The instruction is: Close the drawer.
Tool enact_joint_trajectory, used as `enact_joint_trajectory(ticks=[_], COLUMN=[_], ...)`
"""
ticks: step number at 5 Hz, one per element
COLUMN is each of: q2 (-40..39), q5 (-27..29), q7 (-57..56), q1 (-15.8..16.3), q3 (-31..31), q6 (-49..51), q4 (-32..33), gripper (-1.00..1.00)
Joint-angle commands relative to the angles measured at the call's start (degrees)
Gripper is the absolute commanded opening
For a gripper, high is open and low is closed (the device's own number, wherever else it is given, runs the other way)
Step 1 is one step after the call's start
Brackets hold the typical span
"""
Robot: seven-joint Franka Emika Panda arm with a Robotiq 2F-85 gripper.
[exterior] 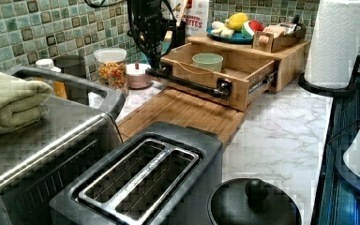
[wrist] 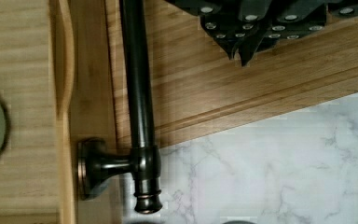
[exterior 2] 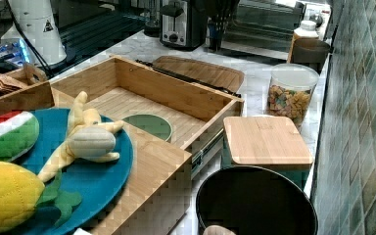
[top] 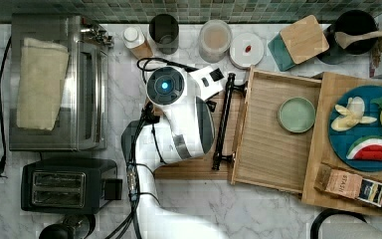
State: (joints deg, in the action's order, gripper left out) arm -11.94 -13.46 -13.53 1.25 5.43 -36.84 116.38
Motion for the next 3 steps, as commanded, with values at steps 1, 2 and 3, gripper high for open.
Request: enact_joint_trajectory(ticks=[1,2,3], q2=[-5.15,-4.40,-3.70], q5=[-7.67,-8.28,-9.22], q7=[-1.09,-2.73,-5.73], q1=[0.75,-0.21,-1.86], q3=[-1.31,-1.13,-1.53], q6=[-0.60,-0.50,-2.55], q4=[0.85,1.84,3.62], gripper=[-1.00,-1.00,-1.00])
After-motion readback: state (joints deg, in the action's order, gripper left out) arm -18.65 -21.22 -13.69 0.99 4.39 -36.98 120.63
